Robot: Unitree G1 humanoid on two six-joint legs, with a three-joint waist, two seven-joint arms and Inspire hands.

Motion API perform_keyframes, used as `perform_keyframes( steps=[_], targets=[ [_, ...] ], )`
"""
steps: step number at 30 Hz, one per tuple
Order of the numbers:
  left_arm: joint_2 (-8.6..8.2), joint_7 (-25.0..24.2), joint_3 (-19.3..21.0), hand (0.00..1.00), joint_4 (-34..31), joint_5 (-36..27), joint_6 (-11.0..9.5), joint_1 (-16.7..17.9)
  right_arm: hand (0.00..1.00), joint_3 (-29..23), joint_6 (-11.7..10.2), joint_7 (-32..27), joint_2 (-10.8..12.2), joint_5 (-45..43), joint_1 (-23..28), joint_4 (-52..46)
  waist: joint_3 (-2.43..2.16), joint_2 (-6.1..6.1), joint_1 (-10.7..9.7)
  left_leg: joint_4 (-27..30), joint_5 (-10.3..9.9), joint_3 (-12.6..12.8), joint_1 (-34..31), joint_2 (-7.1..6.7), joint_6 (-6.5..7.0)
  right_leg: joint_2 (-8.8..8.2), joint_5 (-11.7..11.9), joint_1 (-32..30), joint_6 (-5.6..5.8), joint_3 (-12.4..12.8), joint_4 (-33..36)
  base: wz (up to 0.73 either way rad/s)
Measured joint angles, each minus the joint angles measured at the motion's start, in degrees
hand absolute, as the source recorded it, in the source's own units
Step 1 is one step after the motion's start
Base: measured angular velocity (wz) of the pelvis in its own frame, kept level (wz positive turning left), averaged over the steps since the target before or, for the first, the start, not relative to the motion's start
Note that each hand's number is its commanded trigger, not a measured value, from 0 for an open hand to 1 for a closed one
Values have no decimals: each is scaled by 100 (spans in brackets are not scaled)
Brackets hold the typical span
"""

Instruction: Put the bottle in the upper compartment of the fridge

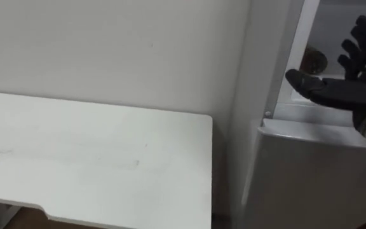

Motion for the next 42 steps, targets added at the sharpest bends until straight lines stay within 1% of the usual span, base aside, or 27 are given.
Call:
perform_keyframes(
  steps=[3,5,7,8,10,14,15,16,17,20,22,24,27,28,29,31,33,36,39,42],
  targets=[
    [-16,-4,-6,0,-9,11,0,-4,0,-85,-1,-60,1,3,98,-424,-7,-3,-28,-38,-14,53,78,-8,11,-12,-8,31,14,73,1,-8],
    [-24,-8,-6,0,-7,14,0,-8,0,-113,-1,-113,70,-137,142,-623,-30,3,-42,-64,-18,79,110,-7,8,-14,-10,43,17,105,3,-12],
    [-67,-7,-6,0,1,14,-1,-15,0,-194,-7,-130,286,-377,218,-858,-52,43,-99,-112,-23,150,192,0,5,-14,-9,60,16,190,18,-15],
    [-85,-6,-5,0,6,14,-1,-13,0,-198,-7,-128,324,-452,233,-888,-61,63,-104,-124,-24,164,203,-1,6,-18,-9,70,18,199,21,-13],
    [-118,-6,-6,0,53,14,-2,-45,0,-220,-6,-129,476,-490,258,-1036,-66,121,-186,-154,-24,184,253,-3,6,-23,-7,73,21,217,25,-7],
    [-118,-2,-5,0,65,11,-11,-98,0,-296,-6,-93,505,-538,439,-1369,-59,153,-271,-161,-24,210,259,3,6,-22,-7,54,21,247,48,-4],
    [-119,-4,-5,0,67,3,-22,-116,0,-333,-6,-53,547,-620,474,-1448,-54,154,-279,-161,-24,245,258,11,6,-22,-7,35,21,285,69,-17],
    [-126,-6,-5,0,86,4,-44,-139,0,-353,-6,-54,633,-623,484,-1540,-49,159,-278,-164,-25,303,259,25,7,-22,-7,12,21,314,109,-19],
    [-126,-6,-6,0,111,4,-51,-163,0,-371,-9,-43,663,-628,511,-1603,-46,160,-287,-161,-26,320,255,28,9,-22,-7,7,20,325,106,-14],
    [-130,-42,-9,0,163,-7,-126,-214,0,-445,-34,78,895,-666,736,-1927,-47,169,-315,-112,-71,336,195,35,22,-24,-6,-2,21,358,111,-5],
    [-132,-58,-88,0,182,-45,-159,-214,0,-440,-35,215,1130,-663,925,-2156,-52,192,-357,-36,-131,363,177,62,25,-7,-2,-69,27,450,117,-11],
    [-132,-58,-182,0,264,-106,-215,-217,0,-439,-38,344,1207,-657,1144,-2341,-57,195,-387,-36,-136,393,170,67,26,-6,0,-94,30,470,118,-8],
    [-158,-57,-237,0,308,-107,-218,-185,0,-449,-86,577,1295,-588,1436,-2460,-66,204,-479,-36,-143,438,163,84,19,5,1,-115,28,477,115,-6],
    [-163,-57,-269,0,307,-109,-228,-185,0,-462,-88,653,1297,-522,1561,-2458,-83,209,-507,-36,-143,438,155,87,18,9,2,-126,26,476,116,0],
    [-163,-57,-303,0,307,-110,-238,-186,0,-462,-88,684,1299,-486,1616,-2456,-86,214,-523,-36,-143,439,154,88,17,11,2,-128,26,477,116,0],
    [-218,-61,-336,0,288,-118,-276,-187,0,-474,-88,848,1323,-409,1826,-2455,-115,262,-595,-37,-142,477,154,93,16,11,5,-159,23,494,118,-7],
    [-256,-86,-337,0,288,-128,-308,-189,0,-503,-88,902,1343,-391,2013,-2461,-133,291,-608,-52,-141,506,166,93,14,12,6,-174,21,522,119,-10],
    [-262,-140,-338,0,298,-262,-383,-189,0,-616,-83,899,1360,-353,2327,-2459,-130,287,-604,-98,-137,560,189,99,7,19,6,-200,21,577,119,-10],
    [-255,-214,-329,0,309,-349,-408,-177,0,-745,-83,880,1379,-339,2488,-2459,-124,275,-608,-150,-137,613,205,100,6,20,7,-218,22,624,117,-9],
    [-248,-185,-331,0,307,-444,-444,-178,0,-850,-103,821,1537,-356,2763,-2437,-117,249,-617,-171,-139,625,252,99,-4,21,7,-205,22,626,112,-1]
  ],
)
